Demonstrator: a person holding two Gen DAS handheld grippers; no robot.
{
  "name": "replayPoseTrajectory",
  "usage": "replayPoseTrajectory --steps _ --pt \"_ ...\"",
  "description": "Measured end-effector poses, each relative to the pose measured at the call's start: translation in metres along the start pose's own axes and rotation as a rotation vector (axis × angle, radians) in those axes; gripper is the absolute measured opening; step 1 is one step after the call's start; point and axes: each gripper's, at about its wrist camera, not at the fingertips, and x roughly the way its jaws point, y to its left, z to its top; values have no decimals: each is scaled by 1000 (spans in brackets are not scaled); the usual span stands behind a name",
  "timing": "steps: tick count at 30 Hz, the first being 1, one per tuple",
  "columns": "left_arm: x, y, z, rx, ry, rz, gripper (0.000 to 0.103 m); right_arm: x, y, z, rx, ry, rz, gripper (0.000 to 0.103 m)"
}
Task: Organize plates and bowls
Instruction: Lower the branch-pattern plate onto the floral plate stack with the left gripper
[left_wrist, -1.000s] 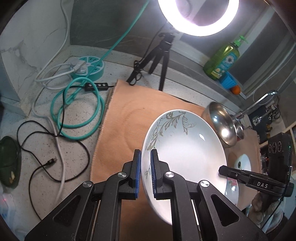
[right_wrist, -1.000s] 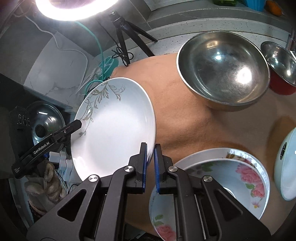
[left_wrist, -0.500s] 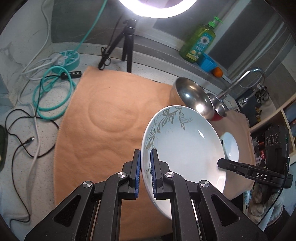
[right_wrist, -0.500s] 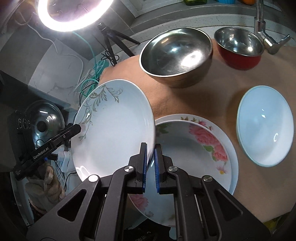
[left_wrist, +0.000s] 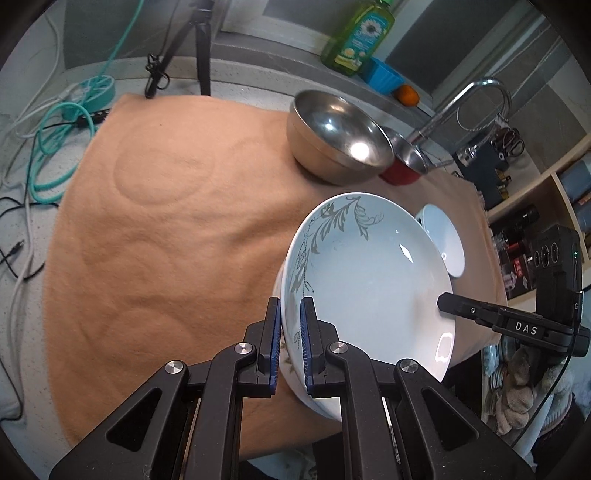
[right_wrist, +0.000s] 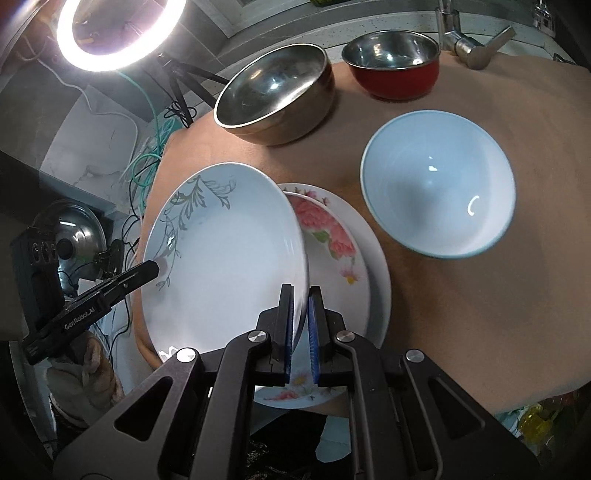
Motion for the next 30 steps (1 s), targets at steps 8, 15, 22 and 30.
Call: replayPoseTrajectory --steps 8,15,22,30 --pt "12 -13 -5 46 38 14 8 -2 -18 -11 24 4 -28 7" --pt "18 -17 -7 66 54 28 8 4 -23 -16 29 21 -42 7" --pt "21 -21 -9 76 64 35 8 5 -24 -17 29 24 -49 7" --pt "26 -21 -11 75 80 42 8 5 -24 -17 15 25 -63 7"
